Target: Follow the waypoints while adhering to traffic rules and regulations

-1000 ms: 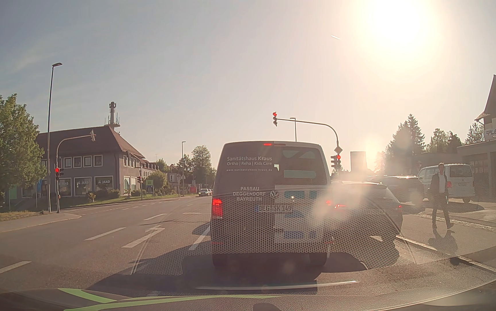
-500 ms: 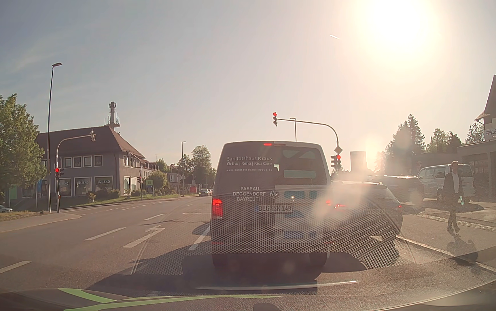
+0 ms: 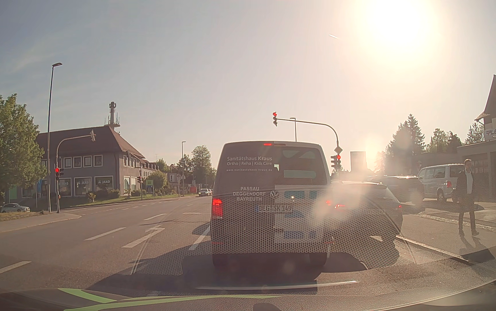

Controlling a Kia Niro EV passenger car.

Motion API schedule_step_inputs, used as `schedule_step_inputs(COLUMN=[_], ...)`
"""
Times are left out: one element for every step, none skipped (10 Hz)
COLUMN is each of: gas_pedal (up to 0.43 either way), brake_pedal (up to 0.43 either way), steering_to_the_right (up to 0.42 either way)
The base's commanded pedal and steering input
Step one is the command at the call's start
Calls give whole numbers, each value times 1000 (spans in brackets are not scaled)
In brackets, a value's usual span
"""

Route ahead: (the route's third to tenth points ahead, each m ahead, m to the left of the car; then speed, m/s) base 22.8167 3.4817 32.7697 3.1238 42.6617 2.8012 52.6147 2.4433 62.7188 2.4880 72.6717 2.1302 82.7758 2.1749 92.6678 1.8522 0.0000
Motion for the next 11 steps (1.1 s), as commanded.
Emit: schedule_step_inputs(gas_pedal=[0, 0, 0, 0, 0, 0, 0, 0, 0, 0, 0], brake_pedal=[372, 372, 372, 372, 372, 372, 372, 372, 372, 372, 372], steering_to_the_right=[5, 5, 5, 5, 5, 5, 5, 5, 5, 5, 5])
